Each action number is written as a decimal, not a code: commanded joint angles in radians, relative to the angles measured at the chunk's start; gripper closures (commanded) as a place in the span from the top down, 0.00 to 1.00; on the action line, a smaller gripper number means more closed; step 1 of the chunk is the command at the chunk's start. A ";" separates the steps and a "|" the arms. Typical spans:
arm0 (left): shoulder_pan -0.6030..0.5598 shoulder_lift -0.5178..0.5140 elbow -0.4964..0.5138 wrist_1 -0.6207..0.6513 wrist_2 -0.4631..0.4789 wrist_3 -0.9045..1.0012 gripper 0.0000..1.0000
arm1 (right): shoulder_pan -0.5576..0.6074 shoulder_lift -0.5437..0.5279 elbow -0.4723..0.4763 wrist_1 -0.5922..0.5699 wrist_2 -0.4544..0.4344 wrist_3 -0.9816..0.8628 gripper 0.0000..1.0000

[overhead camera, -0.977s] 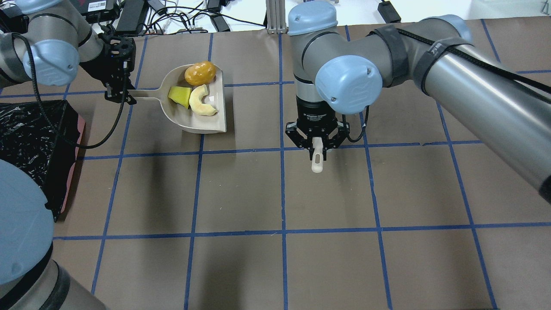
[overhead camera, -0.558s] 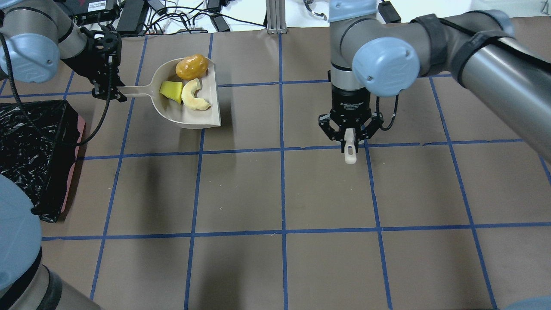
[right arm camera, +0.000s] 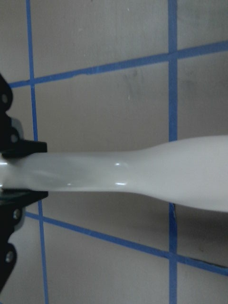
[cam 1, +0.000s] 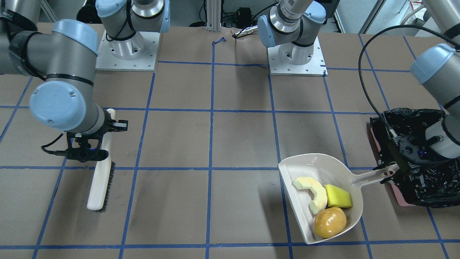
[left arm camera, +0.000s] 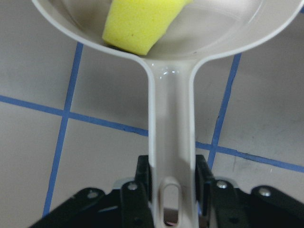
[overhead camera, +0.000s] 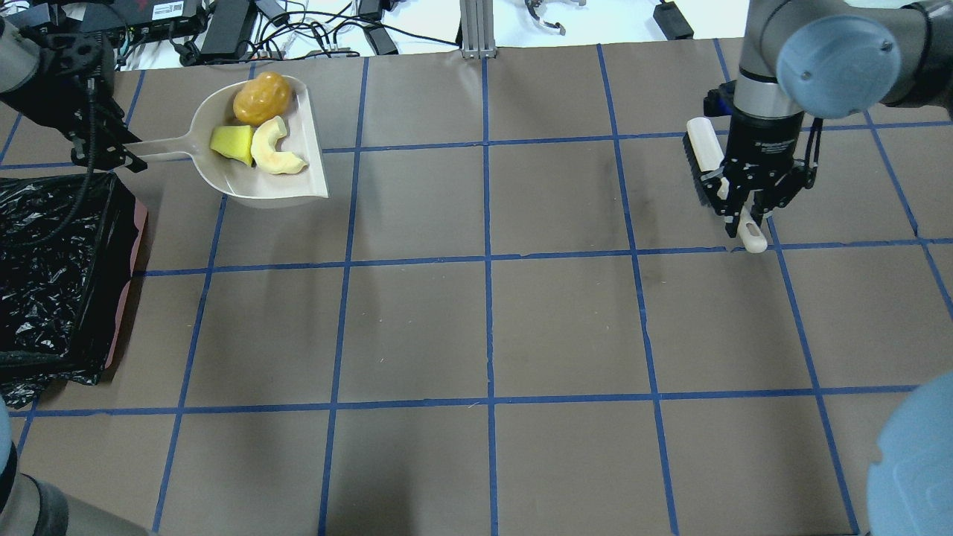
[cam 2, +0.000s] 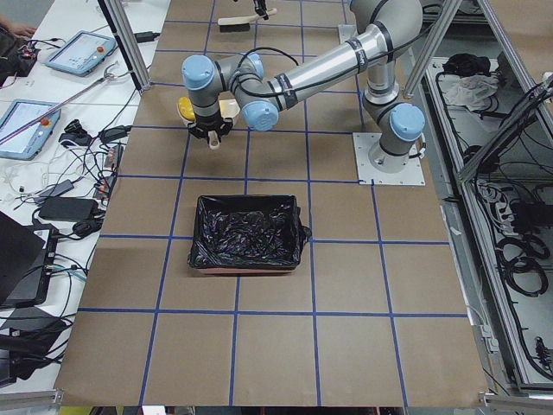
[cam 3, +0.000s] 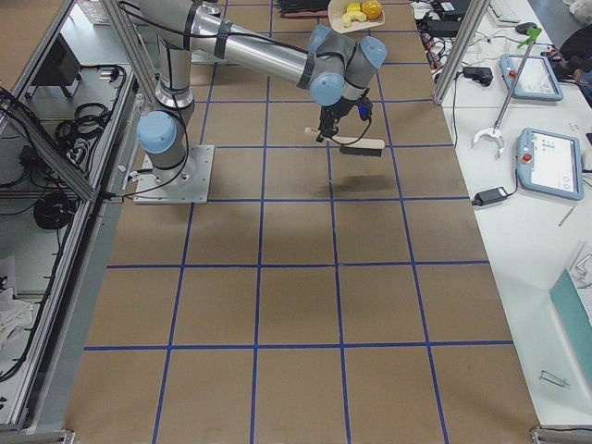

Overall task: Sweep and dump trash into bin
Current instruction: 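Lift the loaded dustpan toward the bin with the left gripper while the right withdraws, then tilt the dustpan over the black-lined bin with the left gripper to dump the trash, then return the empty dustpan with the left gripper while the right sets down the brush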

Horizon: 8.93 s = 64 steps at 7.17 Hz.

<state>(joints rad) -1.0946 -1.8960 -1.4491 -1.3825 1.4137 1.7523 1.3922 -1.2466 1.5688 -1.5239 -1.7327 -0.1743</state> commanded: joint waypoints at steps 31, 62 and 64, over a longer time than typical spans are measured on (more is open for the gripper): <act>0.435 -0.083 0.157 0.288 0.369 0.720 0.33 | -0.159 0.091 0.108 -0.280 0.009 -0.177 0.11; -0.289 -0.198 0.114 0.025 0.177 0.062 0.28 | -0.137 -0.397 0.037 -0.044 0.035 -0.159 1.00; -0.272 -0.212 0.101 0.089 0.166 0.084 0.28 | -0.051 -0.392 0.037 -0.027 0.067 -0.024 1.00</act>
<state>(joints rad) -1.3725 -2.0991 -1.3393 -1.3166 1.5840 1.8249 1.2832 -1.6375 1.6061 -1.5630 -1.6891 -0.2809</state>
